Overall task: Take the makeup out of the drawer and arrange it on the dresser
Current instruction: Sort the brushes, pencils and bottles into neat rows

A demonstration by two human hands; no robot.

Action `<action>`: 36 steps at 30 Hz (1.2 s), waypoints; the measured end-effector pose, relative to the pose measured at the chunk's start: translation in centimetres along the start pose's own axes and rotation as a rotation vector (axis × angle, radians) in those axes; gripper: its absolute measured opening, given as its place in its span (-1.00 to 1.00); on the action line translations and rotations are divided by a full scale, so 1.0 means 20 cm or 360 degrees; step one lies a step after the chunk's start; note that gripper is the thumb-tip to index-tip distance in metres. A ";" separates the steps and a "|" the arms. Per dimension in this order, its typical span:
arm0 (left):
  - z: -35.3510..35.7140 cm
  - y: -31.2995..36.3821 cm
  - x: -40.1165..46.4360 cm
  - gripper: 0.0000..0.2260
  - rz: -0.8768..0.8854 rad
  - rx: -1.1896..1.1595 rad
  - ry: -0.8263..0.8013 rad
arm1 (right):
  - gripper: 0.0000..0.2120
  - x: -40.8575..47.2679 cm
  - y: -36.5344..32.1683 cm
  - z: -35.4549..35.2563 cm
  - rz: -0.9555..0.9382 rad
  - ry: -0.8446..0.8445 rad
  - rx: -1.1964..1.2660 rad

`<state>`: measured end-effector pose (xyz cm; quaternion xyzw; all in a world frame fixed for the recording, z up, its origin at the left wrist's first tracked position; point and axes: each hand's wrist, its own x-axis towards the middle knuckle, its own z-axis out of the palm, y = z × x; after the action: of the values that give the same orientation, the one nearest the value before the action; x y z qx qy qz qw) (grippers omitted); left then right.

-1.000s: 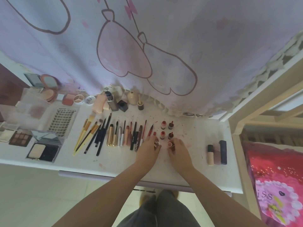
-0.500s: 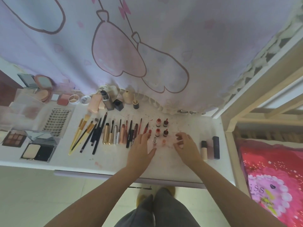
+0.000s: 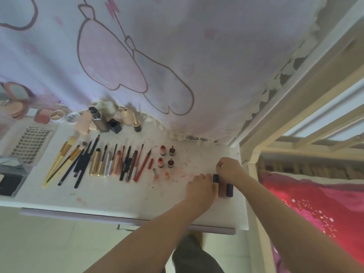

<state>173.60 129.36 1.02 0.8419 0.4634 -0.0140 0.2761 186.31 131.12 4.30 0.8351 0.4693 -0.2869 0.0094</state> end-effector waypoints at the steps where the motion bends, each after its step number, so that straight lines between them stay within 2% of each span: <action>1: 0.03 0.01 0.03 -0.74 -0.0054 0.0060 0.0001 | -0.79 0.01 0.00 0.00 -0.0036 -0.0011 -0.0011; 7: 0.09 0.00 0.10 -0.69 -0.0257 0.0038 -0.0004 | -0.81 0.05 -0.02 0.02 -0.0202 -0.0133 -0.0087; 11: 0.10 0.01 0.08 -0.69 -0.0294 0.0163 0.0010 | -0.80 0.06 -0.04 0.02 -0.0262 -0.0202 -0.0148; 15: 0.07 -0.03 0.06 -0.76 -0.0317 0.0121 0.0160 | -0.69 0.04 -0.08 0.01 -0.0281 -0.0275 -0.0147; 19: -0.05 -0.11 -0.01 -0.77 -0.0194 -0.0040 0.0363 | -0.46 -0.02 -0.14 -0.04 -0.0262 -0.0435 0.0046; 22: -0.16 -0.15 -0.07 -0.75 0.0012 -0.0095 0.0496 | -0.43 -0.08 -0.19 -0.10 -0.0309 -0.0447 0.0237; 24: -0.21 -0.16 -0.11 -0.74 0.0144 -0.0126 0.0574 | -0.44 -0.12 -0.20 -0.13 -0.0414 -0.0435 0.0192; 26: -0.25 -0.16 -0.16 -0.76 0.0149 -0.0256 0.0560 | -0.52 -0.16 -0.21 -0.15 -0.0492 -0.0472 0.0232; 30: -0.34 -0.15 -0.19 -0.77 0.0054 -0.0563 0.0338 | -0.69 -0.22 -0.19 -0.20 -0.0586 -0.0572 0.0516; 34: -0.40 -0.15 -0.20 -0.82 0.0040 -0.0626 0.0210 | -0.89 -0.28 -0.15 -0.22 -0.0607 -0.0623 0.0692; 36: -0.41 -0.15 -0.21 -0.82 0.0066 -0.0607 0.0214 | -0.85 -0.30 -0.15 -0.23 -0.0530 -0.0672 0.0764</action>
<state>166.96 131.22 7.72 0.7827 0.4577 0.1360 0.3993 183.70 129.47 11.94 0.6479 0.5058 -0.5529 -0.1372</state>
